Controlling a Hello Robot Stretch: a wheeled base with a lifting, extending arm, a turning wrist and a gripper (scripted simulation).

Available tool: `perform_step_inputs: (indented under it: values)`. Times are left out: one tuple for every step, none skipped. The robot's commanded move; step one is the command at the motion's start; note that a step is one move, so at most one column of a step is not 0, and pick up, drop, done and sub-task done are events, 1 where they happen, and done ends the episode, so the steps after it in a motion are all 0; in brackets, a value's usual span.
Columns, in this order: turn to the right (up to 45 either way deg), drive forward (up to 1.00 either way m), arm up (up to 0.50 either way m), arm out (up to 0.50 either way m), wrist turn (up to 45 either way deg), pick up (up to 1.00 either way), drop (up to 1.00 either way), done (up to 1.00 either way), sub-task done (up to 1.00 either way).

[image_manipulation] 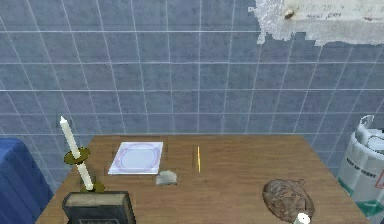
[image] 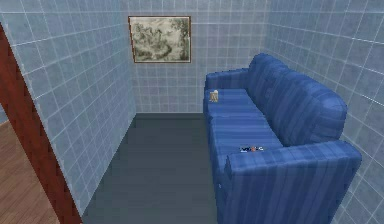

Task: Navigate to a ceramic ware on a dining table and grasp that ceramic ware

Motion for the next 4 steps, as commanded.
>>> perform_step_inputs:
  values:
    - [0.0,0.00,0.50,0.00,0.0,0.00,0.00,0.00,0.00]
    - [0.0,0.00,0.32,0.00,0.0,0.00,0.00,0.00,0.00]
    - [0.0,0.00,0.00,0.32,0.0,0.00,0.00,0.00,0.00]
    - [0.0,0.00,0.00,0.00,45.0,0.00,0.00,0.00,0.00]
